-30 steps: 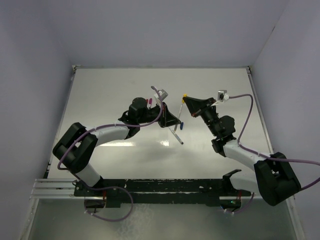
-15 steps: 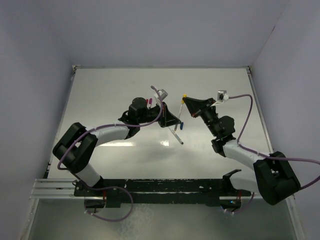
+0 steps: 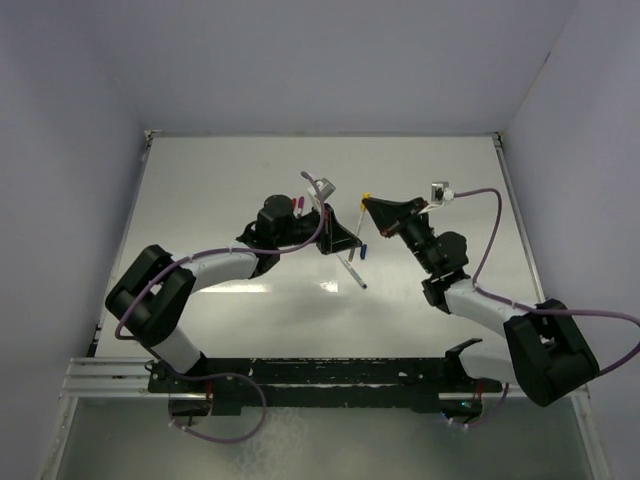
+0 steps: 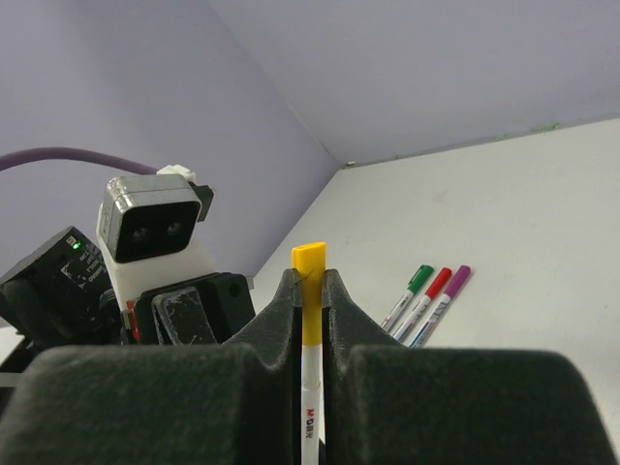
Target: Insert the pens into the pen caps
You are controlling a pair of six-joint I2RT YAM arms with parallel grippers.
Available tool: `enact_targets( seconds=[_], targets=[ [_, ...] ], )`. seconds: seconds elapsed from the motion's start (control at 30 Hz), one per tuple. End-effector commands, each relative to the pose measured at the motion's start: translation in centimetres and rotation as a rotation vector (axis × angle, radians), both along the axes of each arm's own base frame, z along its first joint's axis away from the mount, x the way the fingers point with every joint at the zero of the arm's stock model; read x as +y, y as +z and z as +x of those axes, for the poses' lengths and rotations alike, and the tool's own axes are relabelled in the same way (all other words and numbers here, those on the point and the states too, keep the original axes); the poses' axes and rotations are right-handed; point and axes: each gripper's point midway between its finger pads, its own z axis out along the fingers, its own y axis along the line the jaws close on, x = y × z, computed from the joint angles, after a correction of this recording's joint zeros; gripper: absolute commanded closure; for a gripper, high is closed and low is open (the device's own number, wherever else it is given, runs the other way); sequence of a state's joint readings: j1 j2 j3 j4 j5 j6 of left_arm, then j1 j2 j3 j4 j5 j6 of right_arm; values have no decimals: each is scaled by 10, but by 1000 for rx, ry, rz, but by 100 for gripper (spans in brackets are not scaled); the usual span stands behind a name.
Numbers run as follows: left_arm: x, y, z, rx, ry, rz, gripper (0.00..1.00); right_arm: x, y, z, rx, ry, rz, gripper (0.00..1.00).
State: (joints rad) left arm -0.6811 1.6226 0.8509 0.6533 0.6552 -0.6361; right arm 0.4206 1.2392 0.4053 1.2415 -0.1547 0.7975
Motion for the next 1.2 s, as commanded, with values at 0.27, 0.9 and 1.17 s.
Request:
enact_targets(
  seconds=[0.27,0.9,1.17],
  targets=[
    [4,37,17,-120,79,-87,100,29,-5,-21,-2,197,-21,100],
    [40,87,79,-219,311,-127,100,72,-74,-33,183,262,-319,100],
    [63,103,102,-263,426,-120,100,79,-106,-37,291,262,-414,100]
  ],
)
